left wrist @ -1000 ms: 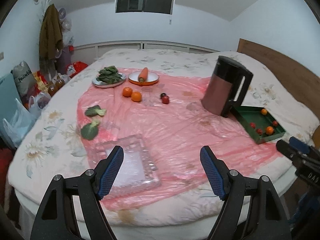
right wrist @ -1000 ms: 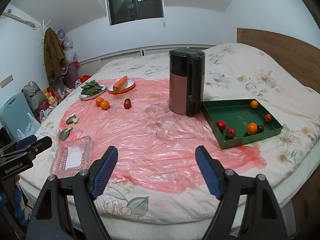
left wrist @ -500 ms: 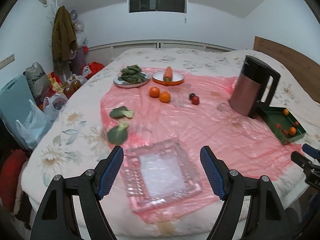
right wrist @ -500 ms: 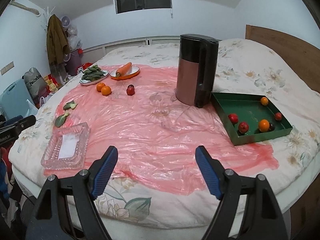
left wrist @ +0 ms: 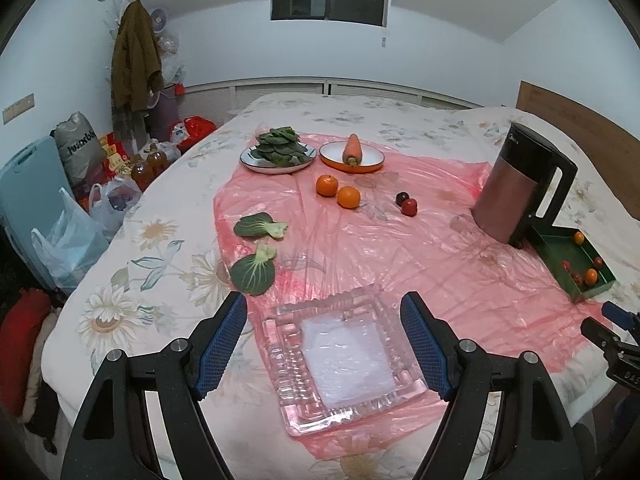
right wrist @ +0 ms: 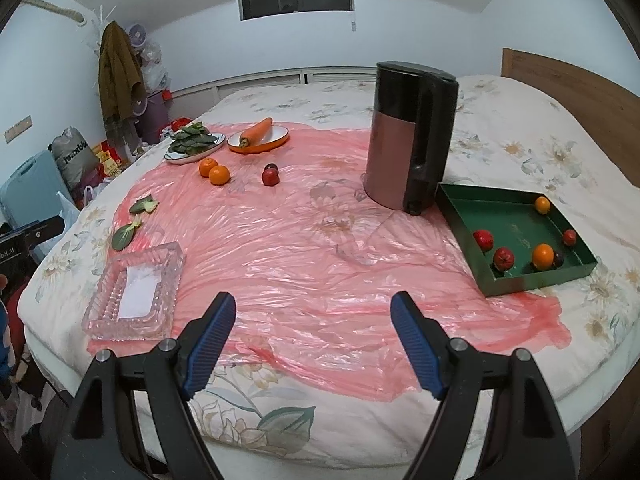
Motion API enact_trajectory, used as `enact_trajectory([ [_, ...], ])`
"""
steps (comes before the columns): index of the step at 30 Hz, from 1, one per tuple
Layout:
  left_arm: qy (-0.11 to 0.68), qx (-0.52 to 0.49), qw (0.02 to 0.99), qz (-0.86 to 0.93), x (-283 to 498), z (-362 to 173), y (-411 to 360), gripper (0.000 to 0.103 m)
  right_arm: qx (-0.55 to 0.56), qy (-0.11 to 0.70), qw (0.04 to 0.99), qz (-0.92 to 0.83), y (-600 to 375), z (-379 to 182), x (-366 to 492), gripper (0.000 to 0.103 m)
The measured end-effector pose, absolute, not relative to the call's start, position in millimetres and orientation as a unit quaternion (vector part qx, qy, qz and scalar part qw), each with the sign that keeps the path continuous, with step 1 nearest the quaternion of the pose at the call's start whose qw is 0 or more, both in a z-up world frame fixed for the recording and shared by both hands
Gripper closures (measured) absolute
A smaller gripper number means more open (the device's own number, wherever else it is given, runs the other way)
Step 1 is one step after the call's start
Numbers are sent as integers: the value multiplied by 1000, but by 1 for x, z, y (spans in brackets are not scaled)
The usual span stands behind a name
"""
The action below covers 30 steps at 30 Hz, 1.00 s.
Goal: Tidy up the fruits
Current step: 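Move both open grippers toward the remaining oranges and red apple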
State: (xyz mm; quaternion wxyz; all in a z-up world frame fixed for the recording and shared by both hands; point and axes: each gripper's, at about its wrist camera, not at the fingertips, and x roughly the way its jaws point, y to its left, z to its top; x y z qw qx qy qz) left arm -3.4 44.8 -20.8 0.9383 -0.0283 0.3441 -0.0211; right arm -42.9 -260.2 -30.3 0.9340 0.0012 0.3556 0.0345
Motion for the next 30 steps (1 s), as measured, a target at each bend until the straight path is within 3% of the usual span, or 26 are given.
enact_trajectory([
  [9, 337, -23, 941, -14, 2, -12, 40, 28, -11, 358, 932, 49, -248, -32, -32, 0],
  [15, 334, -17, 942, -19, 9, -10, 37, 22, -17, 358, 932, 61, -238, -30, -19, 0],
  [30, 358, -20, 934, -8, 61, -26, 34, 22, -24, 365, 924, 108, -204, -34, 39, 0],
])
